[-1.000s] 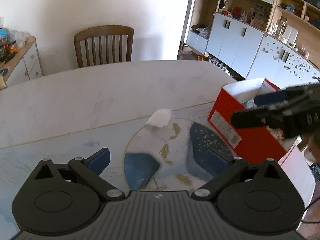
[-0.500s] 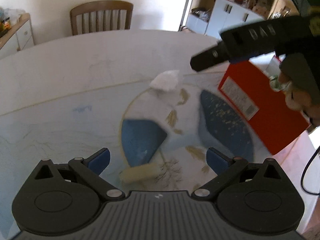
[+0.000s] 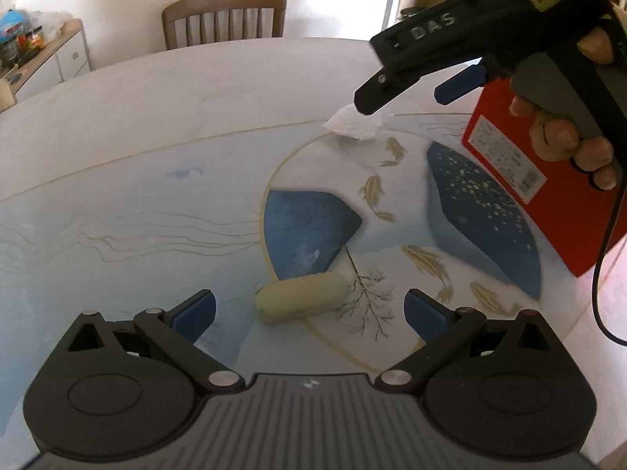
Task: Organize objects
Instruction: 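Grasp the cream foam roll with the left tool while the right grasps the white plastic bag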
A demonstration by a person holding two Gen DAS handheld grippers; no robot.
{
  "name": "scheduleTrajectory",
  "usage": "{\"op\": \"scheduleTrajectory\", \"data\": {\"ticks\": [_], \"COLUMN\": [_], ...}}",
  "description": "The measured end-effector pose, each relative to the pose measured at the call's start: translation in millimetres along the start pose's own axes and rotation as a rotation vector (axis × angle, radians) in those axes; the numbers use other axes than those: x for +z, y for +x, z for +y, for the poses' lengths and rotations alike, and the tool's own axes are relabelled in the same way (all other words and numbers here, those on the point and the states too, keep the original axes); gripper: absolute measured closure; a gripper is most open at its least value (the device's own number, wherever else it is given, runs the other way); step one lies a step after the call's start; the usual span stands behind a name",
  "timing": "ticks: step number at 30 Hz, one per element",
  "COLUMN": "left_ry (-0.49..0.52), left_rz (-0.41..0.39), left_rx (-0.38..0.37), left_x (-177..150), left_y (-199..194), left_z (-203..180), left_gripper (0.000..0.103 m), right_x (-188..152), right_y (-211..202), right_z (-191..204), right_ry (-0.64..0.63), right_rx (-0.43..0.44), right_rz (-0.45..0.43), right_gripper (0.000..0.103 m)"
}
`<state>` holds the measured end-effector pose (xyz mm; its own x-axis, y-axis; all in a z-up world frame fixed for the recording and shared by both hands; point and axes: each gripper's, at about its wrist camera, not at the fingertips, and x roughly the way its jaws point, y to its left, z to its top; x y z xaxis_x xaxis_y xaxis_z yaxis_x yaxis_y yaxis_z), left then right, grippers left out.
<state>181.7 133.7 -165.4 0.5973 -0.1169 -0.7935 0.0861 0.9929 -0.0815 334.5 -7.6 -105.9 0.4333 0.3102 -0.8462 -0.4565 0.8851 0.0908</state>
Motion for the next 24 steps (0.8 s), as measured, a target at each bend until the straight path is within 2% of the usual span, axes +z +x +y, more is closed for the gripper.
{"op": "scheduleTrajectory", "data": {"ticks": [6, 11, 13, 17, 20, 24], "left_ry": [-0.007, -0.008, 0.013, -0.007, -0.009, -0.004], "left_rz": [0.000, 0.000, -0.002, -0.004, -0.003, -0.005], "left_rx": [0.002, 0.026, 0.056, 0.058, 0.070, 0.080], "left_x": [0.4, 1.8, 2.1, 4.6, 5.7, 6.7], "left_y": [5.7, 7.6, 7.6, 5.6, 4.8, 2.5], "left_z": [-2.3, -2.2, -4.3, -0.2, -0.3, 0.0], "left_gripper": [0.001, 0.002, 0.009, 0.016, 0.025, 0.041], "right_x": [9.9, 11.0, 10.1, 10.7, 12.4, 12.3], "right_y": [22.2, 38.9, 42.8, 48.3, 52.0, 54.4], "right_z": [-1.2, -0.8, 0.0, 1.4, 2.0, 7.4], "right_ry": [-0.002, -0.006, -0.010, -0.030, -0.036, -0.048], "right_rx": [-0.015, -0.029, -0.030, -0.034, -0.029, -0.039], "right_rz": [0.014, 0.041, 0.049, 0.059, 0.070, 0.074], "right_gripper": [0.009, 0.015, 0.018, 0.023, 0.028, 0.033]}}
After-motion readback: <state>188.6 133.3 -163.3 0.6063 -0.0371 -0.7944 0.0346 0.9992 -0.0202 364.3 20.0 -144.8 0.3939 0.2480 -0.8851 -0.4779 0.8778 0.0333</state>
